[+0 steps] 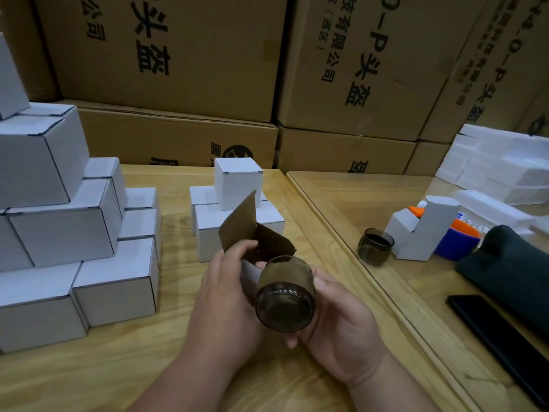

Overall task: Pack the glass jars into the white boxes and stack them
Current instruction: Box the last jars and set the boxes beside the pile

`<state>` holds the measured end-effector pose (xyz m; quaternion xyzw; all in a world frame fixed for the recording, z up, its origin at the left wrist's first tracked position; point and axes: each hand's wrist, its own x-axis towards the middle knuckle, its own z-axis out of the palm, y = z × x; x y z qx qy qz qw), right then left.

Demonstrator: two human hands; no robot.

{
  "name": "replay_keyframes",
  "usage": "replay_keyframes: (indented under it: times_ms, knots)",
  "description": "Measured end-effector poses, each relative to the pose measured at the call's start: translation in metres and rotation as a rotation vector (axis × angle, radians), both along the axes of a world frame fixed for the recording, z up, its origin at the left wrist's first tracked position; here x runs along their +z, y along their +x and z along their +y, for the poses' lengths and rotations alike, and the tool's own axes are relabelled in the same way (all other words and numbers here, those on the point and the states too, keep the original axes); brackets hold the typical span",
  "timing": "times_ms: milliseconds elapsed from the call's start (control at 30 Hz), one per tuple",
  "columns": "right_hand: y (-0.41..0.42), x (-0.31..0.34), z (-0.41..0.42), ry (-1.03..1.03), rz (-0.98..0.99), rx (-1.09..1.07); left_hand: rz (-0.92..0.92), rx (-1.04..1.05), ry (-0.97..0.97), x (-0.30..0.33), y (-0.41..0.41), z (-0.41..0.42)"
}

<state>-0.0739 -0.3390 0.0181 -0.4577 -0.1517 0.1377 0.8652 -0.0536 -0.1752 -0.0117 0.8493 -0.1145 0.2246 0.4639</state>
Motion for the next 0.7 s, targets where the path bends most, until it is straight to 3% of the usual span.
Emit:
replay_keyframes:
  times_ms: [133,400,500,600,700]
  knots:
    - [0.004,0.003,-0.004,0.112,0.101,-0.095,0.027,0.050,-0.122,0.001,0.000,-0.002]
    - [0.015,-0.001,-0.008,0.229,0.403,-0.532,0.041,0.061,-0.103,-0.004,0.000,0.001]
    - [0.018,-0.005,-0.013,0.285,0.470,-0.602,0.031,0.031,-0.082,-0.001,-0.002,0.002]
    - [0.018,-0.008,-0.010,0.158,0.330,-0.709,0.055,-0.008,-0.093,-0.002,-0.005,0.001]
    - [0.008,-0.009,0.002,-0.235,-0.089,-0.972,0.076,-0.055,-0.054,0.001,-0.008,0.001]
